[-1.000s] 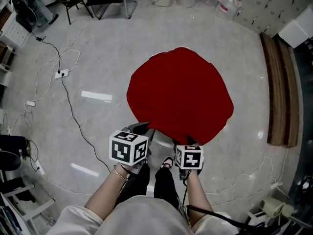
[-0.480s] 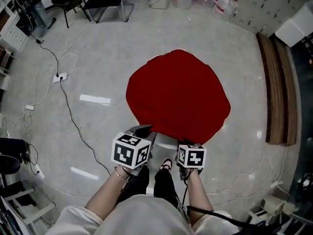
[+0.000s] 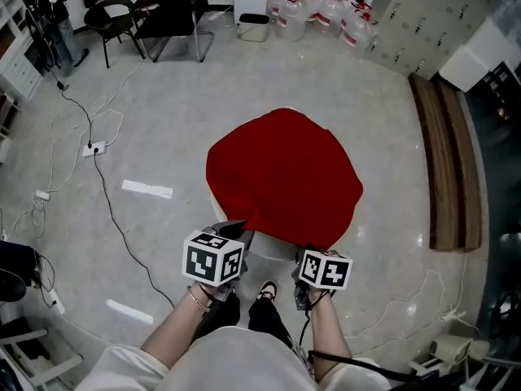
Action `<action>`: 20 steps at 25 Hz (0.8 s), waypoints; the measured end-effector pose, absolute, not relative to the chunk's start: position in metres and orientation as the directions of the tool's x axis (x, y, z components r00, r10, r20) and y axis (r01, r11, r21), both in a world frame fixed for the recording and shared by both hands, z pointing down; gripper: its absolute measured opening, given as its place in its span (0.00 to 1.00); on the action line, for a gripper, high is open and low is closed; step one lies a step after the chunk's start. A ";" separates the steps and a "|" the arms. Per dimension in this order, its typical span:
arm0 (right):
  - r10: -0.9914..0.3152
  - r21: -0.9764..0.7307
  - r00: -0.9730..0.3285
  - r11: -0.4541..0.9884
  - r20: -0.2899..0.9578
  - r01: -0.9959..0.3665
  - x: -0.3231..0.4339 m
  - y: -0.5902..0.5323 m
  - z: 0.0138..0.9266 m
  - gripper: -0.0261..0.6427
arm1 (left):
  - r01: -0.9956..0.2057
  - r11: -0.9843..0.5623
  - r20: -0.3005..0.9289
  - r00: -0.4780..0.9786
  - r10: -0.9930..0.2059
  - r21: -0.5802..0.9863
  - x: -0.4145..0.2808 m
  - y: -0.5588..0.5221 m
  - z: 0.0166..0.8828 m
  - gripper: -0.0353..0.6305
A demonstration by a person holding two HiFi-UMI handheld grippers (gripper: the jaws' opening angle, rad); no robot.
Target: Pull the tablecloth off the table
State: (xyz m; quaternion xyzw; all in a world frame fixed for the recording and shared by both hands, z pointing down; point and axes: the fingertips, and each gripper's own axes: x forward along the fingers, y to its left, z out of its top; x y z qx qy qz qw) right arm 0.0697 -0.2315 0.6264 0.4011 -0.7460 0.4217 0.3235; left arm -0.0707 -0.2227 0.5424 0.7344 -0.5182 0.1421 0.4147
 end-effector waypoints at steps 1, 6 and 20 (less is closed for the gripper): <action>-0.342 -0.364 -0.464 0.317 0.817 -0.876 0.072 -0.237 0.619 0.10 | -0.876 -0.118 0.633 0.425 -0.647 0.468 -0.070 -0.225 0.539 0.09; -0.399 -0.362 -0.465 0.308 0.790 -0.880 0.077 -0.259 0.589 0.10 | -0.878 -0.132 0.614 0.423 -0.667 0.461 -0.068 -0.235 0.518 0.09; -0.604 -0.425 -0.515 0.300 0.609 -0.854 0.077 -0.304 0.485 0.09 | -0.879 -0.180 0.558 0.427 -0.711 0.442 -0.069 -0.260 0.473 0.09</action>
